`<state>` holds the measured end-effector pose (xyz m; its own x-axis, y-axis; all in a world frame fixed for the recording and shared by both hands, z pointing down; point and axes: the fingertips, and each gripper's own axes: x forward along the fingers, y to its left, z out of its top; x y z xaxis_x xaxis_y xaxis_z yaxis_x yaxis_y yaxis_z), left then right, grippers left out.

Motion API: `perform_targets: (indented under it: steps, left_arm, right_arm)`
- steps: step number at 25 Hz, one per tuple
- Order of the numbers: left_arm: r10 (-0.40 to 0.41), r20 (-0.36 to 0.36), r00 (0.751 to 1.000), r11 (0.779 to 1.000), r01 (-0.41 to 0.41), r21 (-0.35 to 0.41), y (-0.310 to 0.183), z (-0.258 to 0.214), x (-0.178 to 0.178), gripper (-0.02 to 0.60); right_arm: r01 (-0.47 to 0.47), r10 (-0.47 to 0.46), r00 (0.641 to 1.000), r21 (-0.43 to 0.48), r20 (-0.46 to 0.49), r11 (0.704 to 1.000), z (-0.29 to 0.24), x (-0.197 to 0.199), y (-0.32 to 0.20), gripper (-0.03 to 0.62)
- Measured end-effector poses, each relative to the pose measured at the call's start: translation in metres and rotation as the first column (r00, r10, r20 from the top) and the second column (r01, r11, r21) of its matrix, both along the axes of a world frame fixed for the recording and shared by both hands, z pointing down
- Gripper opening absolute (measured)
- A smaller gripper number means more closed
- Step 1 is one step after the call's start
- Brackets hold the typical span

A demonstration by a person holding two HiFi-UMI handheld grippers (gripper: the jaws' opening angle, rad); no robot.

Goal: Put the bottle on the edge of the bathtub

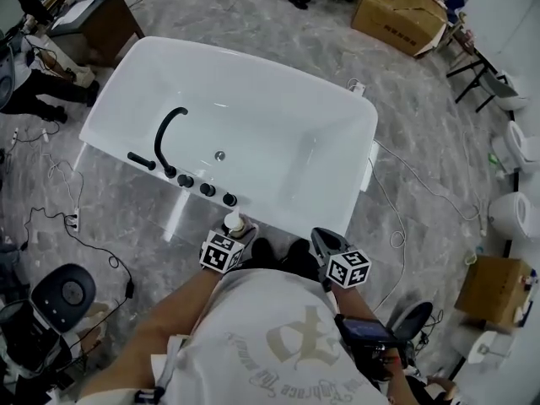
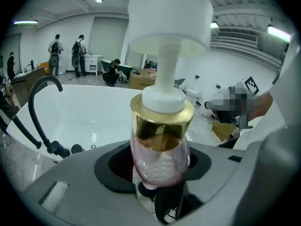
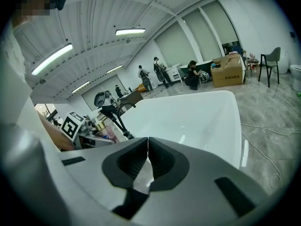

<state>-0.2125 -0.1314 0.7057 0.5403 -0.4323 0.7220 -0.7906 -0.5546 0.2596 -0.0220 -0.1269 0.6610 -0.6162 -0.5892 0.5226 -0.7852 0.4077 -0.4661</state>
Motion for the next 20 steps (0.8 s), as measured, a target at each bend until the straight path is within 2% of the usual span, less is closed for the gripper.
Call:
perform_targets:
  steps: [8,20]
  left_arm:
    - [-0.025,0.053,0.998,0.999,0.027,-0.031,-0.009,0.022,0.001,0.224]
    - [-0.012,0.130,0.991,0.996,0.023,-0.084,-0.040,0.068,0.020,0.225]
  right_arm:
    - [0.033,-0.033,0.999,-0.031,0.011,0.999,0.013,-0.004,-0.006,0.006]
    - [0.085,-0.083,0.996,-0.085,0.030,0.993,0.035,0.003,-0.022,0.006]
